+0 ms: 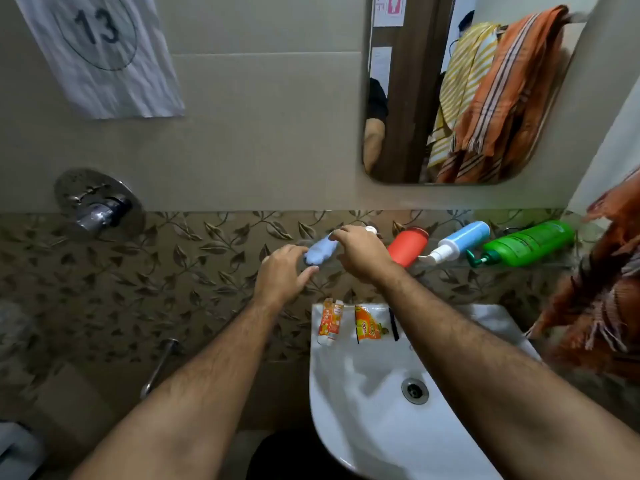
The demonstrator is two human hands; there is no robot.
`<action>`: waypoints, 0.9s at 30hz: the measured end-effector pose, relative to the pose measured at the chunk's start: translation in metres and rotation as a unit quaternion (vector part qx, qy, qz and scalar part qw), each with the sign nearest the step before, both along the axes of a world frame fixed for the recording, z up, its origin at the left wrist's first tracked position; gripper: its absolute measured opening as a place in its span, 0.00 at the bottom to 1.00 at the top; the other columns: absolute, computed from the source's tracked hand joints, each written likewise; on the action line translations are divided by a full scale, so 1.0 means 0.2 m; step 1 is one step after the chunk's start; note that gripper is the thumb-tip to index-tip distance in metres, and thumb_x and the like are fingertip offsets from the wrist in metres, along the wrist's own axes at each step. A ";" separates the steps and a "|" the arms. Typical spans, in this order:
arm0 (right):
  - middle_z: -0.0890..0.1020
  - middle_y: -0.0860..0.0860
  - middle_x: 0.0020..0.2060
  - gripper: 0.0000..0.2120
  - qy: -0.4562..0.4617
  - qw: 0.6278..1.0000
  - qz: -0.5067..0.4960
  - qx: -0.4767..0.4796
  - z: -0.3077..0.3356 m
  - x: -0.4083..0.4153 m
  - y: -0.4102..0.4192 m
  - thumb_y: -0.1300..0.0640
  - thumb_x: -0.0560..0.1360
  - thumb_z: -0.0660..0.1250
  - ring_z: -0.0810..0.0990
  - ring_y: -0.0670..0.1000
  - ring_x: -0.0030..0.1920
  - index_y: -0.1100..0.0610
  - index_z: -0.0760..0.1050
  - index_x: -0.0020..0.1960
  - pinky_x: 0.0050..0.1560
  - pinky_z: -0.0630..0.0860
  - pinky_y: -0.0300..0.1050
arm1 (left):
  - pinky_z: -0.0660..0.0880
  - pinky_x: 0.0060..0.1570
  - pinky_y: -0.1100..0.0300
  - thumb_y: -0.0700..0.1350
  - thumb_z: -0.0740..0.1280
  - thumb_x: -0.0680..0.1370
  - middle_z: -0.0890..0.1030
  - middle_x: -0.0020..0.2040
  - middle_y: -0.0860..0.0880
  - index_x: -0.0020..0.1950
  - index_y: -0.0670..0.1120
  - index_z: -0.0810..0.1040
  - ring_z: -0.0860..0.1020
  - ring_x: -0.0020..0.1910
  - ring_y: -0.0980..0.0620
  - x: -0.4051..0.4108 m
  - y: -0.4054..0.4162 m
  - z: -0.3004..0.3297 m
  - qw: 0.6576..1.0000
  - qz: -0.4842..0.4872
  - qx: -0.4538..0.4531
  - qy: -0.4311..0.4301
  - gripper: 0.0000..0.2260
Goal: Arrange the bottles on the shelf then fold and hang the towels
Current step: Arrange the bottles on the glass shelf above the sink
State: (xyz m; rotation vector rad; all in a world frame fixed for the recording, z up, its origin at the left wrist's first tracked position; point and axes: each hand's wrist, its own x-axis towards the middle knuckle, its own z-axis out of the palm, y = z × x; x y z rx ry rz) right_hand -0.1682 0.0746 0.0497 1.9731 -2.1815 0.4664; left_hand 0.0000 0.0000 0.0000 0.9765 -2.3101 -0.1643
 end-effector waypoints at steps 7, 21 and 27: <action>0.78 0.54 0.61 0.21 0.013 1.000 -0.004 0.022 -0.05 0.02 -0.13 0.63 0.71 0.71 0.76 0.55 0.60 0.55 0.75 0.63 0.59 0.76 0.52 | 0.72 0.63 0.48 0.55 0.72 0.74 0.79 0.63 0.48 0.68 0.48 0.73 0.75 0.63 0.48 -0.03 -0.15 -0.06 0.997 -0.049 0.055 -0.018 0.25; 0.78 0.54 0.62 0.18 -0.054 0.998 0.032 0.011 -0.06 -0.02 -0.17 0.58 0.76 0.70 0.76 0.54 0.60 0.56 0.75 0.64 0.58 0.75 0.50 | 0.71 0.61 0.46 0.57 0.73 0.73 0.84 0.56 0.48 0.60 0.47 0.82 0.78 0.58 0.49 -0.08 -0.25 -0.03 0.993 -0.083 0.021 0.077 0.20; 0.82 0.56 0.54 0.12 -0.195 0.980 0.035 -0.028 -0.02 -0.06 -0.18 0.60 0.78 0.67 0.79 0.55 0.55 0.60 0.78 0.61 0.55 0.77 0.53 | 0.77 0.51 0.59 0.54 0.72 0.74 0.84 0.48 0.54 0.57 0.47 0.83 0.80 0.49 0.57 -0.12 -0.29 0.06 0.974 -0.095 0.102 0.179 0.16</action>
